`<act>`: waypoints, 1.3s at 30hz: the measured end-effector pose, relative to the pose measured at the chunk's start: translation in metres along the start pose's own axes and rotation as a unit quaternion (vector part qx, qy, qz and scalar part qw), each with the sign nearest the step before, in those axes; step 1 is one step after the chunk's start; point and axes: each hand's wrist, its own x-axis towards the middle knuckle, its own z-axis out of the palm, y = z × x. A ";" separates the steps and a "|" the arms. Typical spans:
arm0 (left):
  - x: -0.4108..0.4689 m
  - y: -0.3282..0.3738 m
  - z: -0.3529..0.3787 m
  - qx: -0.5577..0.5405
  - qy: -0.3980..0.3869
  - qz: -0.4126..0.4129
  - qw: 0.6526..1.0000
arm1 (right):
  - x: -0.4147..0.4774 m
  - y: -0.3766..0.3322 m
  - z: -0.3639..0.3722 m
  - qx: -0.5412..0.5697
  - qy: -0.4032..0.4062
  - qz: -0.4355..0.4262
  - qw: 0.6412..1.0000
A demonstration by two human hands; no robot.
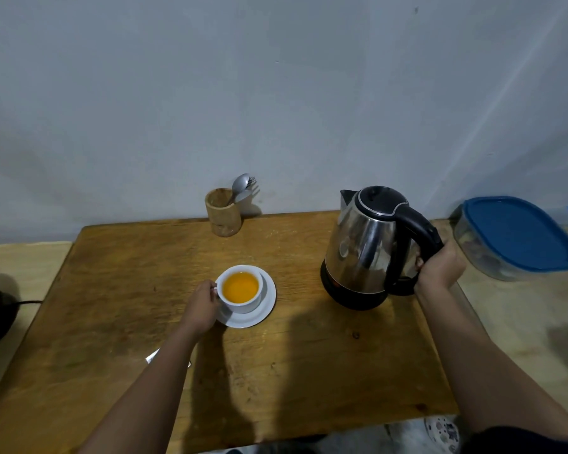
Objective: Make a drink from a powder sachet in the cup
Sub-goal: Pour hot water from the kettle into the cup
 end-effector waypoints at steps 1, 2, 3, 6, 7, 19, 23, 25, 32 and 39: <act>0.000 0.000 0.000 -0.001 -0.001 -0.003 1.000 | 0.001 0.000 -0.002 0.002 -0.004 0.001 1.000; 0.000 -0.001 0.001 -0.004 -0.002 -0.005 1.000 | 0.004 0.001 -0.005 0.001 -0.009 0.001 1.000; 0.000 -0.001 0.001 -0.006 -0.003 -0.008 1.000 | 0.005 0.002 -0.007 0.000 -0.014 -0.001 1.000; 0.001 -0.002 0.001 -0.007 -0.004 -0.014 1.000 | 0.013 0.013 -0.018 0.005 -0.031 0.004 1.000; 0.001 -0.002 0.001 -0.007 -0.004 -0.015 1.000 | 0.016 0.016 -0.022 0.012 -0.038 0.011 0.999; 0.002 -0.002 0.005 -0.004 0.012 -0.018 1.000 | 0.008 0.010 -0.032 -0.074 -0.014 -0.036 0.997; 0.000 -0.001 0.004 -0.012 0.001 -0.020 1.000 | 0.004 0.005 -0.036 -0.179 -0.008 -0.131 0.975; -0.001 0.000 0.003 -0.012 0.002 -0.022 1.000 | 0.000 -0.007 -0.032 -0.195 -0.011 -0.184 0.963; -0.003 0.003 -0.002 -0.018 -0.015 -0.029 0.999 | -0.024 -0.049 0.014 -0.237 -0.064 -0.381 0.891; -0.009 -0.001 -0.004 -0.045 -0.008 -0.002 0.999 | -0.083 -0.030 0.109 -0.201 -0.280 -0.392 0.853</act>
